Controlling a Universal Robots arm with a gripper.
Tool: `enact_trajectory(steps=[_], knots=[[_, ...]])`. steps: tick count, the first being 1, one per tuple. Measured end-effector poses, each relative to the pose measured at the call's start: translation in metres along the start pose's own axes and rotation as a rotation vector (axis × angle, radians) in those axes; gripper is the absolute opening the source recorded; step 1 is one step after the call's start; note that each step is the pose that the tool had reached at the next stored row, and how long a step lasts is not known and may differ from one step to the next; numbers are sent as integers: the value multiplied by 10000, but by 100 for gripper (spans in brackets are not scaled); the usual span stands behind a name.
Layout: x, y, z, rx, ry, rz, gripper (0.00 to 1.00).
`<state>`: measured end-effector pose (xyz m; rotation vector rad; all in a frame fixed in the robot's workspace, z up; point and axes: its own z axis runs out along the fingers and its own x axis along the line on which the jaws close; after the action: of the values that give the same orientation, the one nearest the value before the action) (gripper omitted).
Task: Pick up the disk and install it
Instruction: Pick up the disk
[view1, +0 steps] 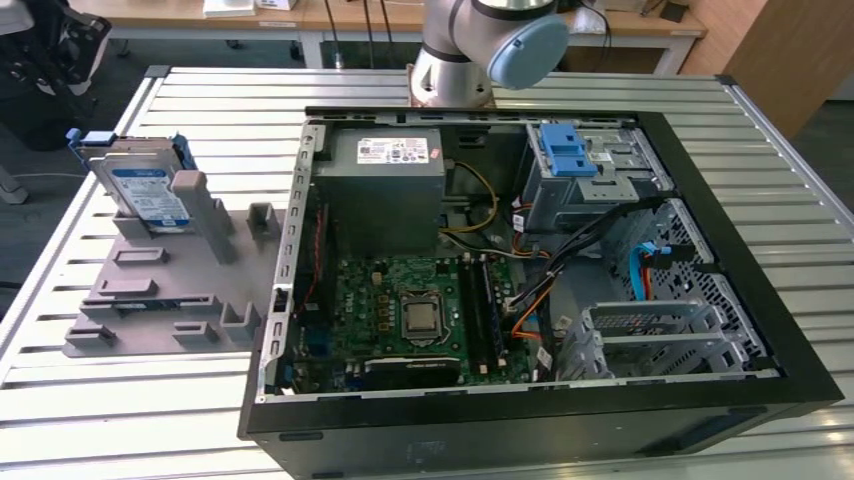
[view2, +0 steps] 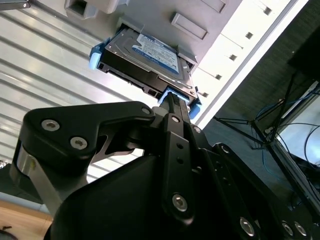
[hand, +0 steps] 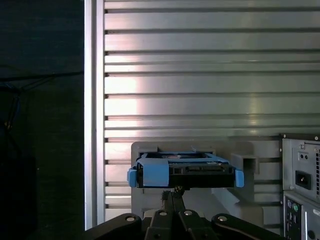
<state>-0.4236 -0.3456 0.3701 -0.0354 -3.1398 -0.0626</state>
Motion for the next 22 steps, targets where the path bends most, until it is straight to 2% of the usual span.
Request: enact_trajectory(steps=[22], knots=[[0,0,0,2,51,-1274,11]])
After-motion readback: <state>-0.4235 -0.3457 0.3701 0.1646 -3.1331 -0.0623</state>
